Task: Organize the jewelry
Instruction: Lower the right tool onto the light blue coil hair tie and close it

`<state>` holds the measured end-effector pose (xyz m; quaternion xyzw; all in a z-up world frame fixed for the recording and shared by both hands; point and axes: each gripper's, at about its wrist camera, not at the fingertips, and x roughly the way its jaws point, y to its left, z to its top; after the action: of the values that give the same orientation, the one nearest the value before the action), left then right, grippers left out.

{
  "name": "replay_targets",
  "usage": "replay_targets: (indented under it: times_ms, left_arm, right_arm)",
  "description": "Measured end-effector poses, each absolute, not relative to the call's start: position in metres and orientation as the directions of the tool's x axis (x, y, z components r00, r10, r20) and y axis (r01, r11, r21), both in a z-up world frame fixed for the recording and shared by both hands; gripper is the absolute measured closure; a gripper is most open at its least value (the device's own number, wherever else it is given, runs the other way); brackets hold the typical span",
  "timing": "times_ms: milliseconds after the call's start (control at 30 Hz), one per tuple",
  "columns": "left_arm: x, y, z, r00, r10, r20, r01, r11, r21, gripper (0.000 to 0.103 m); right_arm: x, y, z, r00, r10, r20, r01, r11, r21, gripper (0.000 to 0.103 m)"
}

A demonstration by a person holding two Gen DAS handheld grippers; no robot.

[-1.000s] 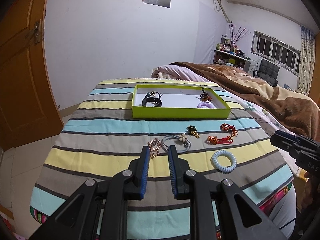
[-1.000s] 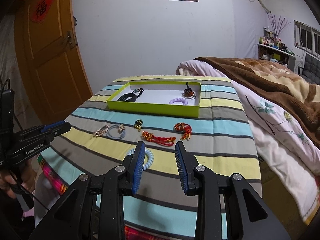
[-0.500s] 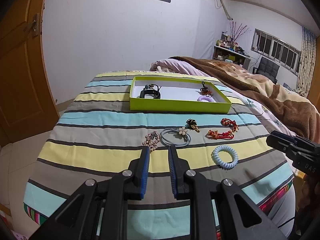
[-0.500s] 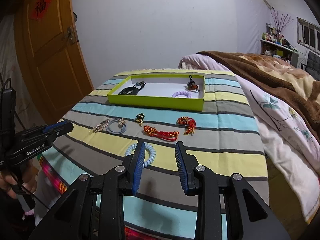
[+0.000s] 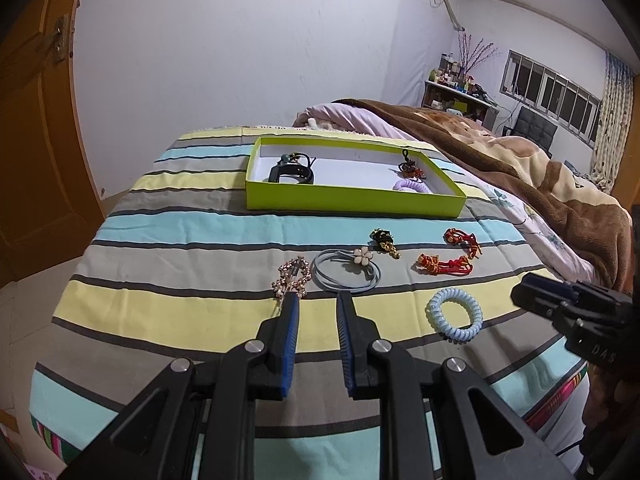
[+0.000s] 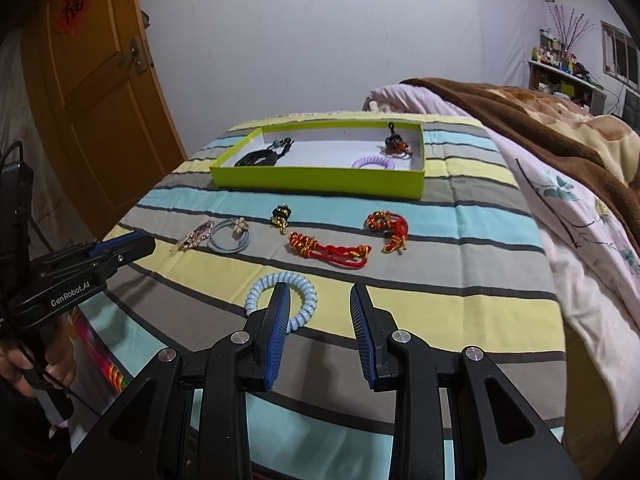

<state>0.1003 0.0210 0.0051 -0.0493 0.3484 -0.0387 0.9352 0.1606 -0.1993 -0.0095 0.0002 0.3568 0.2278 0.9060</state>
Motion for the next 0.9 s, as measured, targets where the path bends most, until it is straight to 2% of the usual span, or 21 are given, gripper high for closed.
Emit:
replay_targets:
  times_ms: [433,700,733,767,800,900]
  left_arm:
    - [0.128,0.011,-0.005,0.727,-0.133,-0.673,0.069,0.99,-0.122,0.082]
    - [0.148,0.0,-0.007,0.708,-0.181,-0.683,0.114,0.983,-0.142,0.074]
    - [0.15,-0.002,-0.008,0.703,-0.186,-0.686,0.12,0.982,-0.143,0.074]
    - [0.153,-0.004,-0.009,0.699,-0.19,-0.689,0.124,0.982,-0.144,0.073]
    - [0.155,-0.006,-0.01,0.695,-0.195,-0.692,0.129,0.981,-0.147,0.073]
    - [0.162,-0.01,-0.014,0.682,-0.208,-0.701,0.137,0.978,-0.157,0.073]
  right_arm:
    - [0.175,-0.182,-0.032,0.588,0.412,-0.696,-0.415,0.892,0.178,0.071]
    - [0.181,-0.176,-0.039,0.576,0.394,-0.716,-0.419,0.895,0.156,0.072]
    - [0.182,-0.175,-0.039,0.578,0.389,-0.717,-0.42,0.896,0.148,0.074]
    - [0.182,-0.174,-0.04,0.58,0.382,-0.72,-0.42,0.897,0.137,0.083]
    - [0.183,-0.174,-0.04,0.584,0.371,-0.722,-0.42,0.899,0.123,0.089]
    - [0.184,-0.176,-0.041,0.584,0.37,-0.722,-0.421,0.899,0.12,0.093]
